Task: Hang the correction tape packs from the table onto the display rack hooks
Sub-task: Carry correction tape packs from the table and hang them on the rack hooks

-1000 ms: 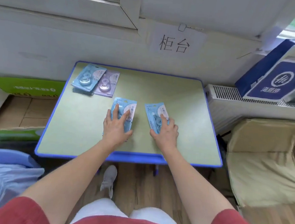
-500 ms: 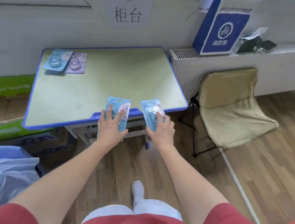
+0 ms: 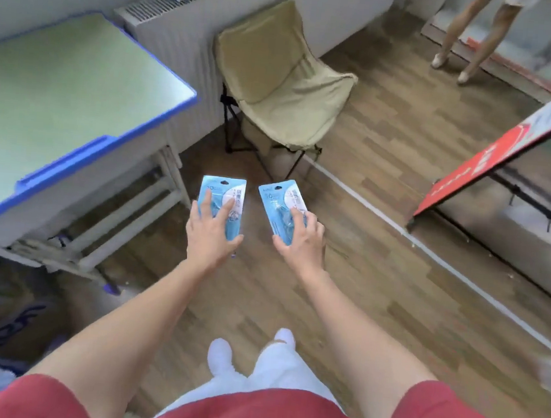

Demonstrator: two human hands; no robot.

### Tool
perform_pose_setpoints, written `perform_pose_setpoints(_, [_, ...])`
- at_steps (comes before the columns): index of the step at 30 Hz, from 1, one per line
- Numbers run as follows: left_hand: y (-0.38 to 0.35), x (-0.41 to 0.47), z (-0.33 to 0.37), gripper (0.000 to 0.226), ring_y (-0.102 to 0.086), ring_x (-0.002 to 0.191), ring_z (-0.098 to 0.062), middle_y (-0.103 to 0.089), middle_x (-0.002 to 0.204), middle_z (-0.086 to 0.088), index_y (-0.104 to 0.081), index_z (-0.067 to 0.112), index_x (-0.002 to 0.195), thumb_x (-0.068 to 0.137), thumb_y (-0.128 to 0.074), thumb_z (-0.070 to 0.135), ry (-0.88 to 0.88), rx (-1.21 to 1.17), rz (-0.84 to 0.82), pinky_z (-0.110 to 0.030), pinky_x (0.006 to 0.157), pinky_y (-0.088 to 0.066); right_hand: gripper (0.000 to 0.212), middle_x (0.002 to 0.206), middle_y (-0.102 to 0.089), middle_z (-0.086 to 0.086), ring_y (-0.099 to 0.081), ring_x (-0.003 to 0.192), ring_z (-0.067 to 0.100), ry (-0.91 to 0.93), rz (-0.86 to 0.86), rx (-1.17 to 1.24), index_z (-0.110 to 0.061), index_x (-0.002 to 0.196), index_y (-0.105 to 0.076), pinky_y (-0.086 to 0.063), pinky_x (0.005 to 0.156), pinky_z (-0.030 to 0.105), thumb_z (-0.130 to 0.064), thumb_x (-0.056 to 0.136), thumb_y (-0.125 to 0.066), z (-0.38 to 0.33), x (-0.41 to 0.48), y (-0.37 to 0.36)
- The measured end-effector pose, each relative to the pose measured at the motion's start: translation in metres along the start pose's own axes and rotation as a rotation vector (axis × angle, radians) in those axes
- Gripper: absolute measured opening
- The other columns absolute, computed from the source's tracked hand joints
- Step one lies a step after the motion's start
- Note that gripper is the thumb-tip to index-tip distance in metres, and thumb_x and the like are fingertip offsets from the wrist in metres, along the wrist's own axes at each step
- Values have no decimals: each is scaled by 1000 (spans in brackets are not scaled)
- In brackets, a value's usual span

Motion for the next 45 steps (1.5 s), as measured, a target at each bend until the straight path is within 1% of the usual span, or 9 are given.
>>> perform_pose_setpoints(6, [-61, -33, 131, 77, -5, 143, -35, -1, 160, -8, -26, 32, 149, 84, -68, 39, -236, 57, -80, -43, 113, -17, 69, 143, -32, 6, -34, 125, 29, -238, 133, 71, -23, 148, -31, -32, 103, 39, -40, 87, -62, 144, -56, 61])
perform_pose_setpoints(11, [-125, -85, 258, 78, -7, 143, -34, -2, 159, -9, -29, 31, 148, 82, -70, 36, -382, 56, -136, -42, 113, -19, 68, 145, -31, 6, -35, 124, 30, -424, 246, 70, -23, 148, -30, -32, 102, 38, -39, 89, -59, 285, -118, 121])
perform_pose_setpoints(19, [-214, -174, 445, 77, -4, 144, -33, -2, 160, -9, -30, 31, 148, 82, -71, 34, -535, 17, -192, -43, 111, -20, 68, 147, -29, 7, -35, 125, 30, -573, 368, 78, -23, 147, -30, -26, 105, 36, -39, 88, -59, 467, -190, 209])
perform_pose_setpoints(27, [-254, -206, 618, 77, -2, 145, -33, -1, 160, -8, -29, 30, 148, 82, -69, 29, -756, -32, -190, -44, 115, -13, 66, 143, -35, 10, -35, 127, 32, -689, 596, 123, -17, 144, -38, -33, 105, 45, -36, 86, -63, 597, -224, 305])
perform_pose_setpoints(31, [-272, -205, 705, 76, -1, 145, -35, -2, 160, -9, -30, 30, 148, 82, -69, 28, -845, -60, -165, -46, 115, -12, 64, 139, -40, 13, -40, 122, 35, -699, 725, 100, -13, 140, -43, -42, 96, 50, -31, 84, -67, 656, -222, 362])
perform_pose_setpoints(33, [-278, -201, 743, 75, -1, 145, -35, -3, 160, -9, -32, 30, 147, 82, -69, 26, -870, -77, -155, -46, 115, -12, 64, 137, -42, 14, -42, 120, 34, -709, 770, 81, -11, 139, -45, -43, 94, 50, -31, 83, -69, 680, -216, 388])
perform_pose_setpoints(36, [-292, -194, 812, 75, -2, 145, -36, -4, 159, -9, -32, 30, 147, 82, -71, 28, -922, -88, -138, -47, 115, -13, 64, 137, -42, 14, -41, 121, 33, -713, 821, 66, -11, 139, -44, -41, 98, 47, -31, 84, -68, 722, -205, 429])
perform_pose_setpoints(41, [-308, -202, 916, 77, -1, 145, -36, -1, 160, -10, -29, 31, 148, 83, -69, 30, -998, -104, -146, -47, 115, -11, 65, 138, -42, 13, -41, 121, 33, -716, 910, 43, -12, 140, -43, -41, 99, 44, -35, 84, -68, 787, -193, 493])
perform_pose_setpoints(45, [-321, -209, 976, 77, 0, 145, -37, 0, 160, -10, -26, 32, 150, 84, -66, 26, -1059, -109, -145, -48, 115, -11, 66, 137, -44, 15, -43, 119, 35, -724, 961, 41, -10, 139, -44, -44, 95, 46, -33, 83, -69, 830, -187, 526])
Point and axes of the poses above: each hand's wrist, its own x-axis towards the middle knuckle, its own y-axis out of the back of the hand, z = x × y, the point moved 9 cm from there along x, towards the middle knuckle
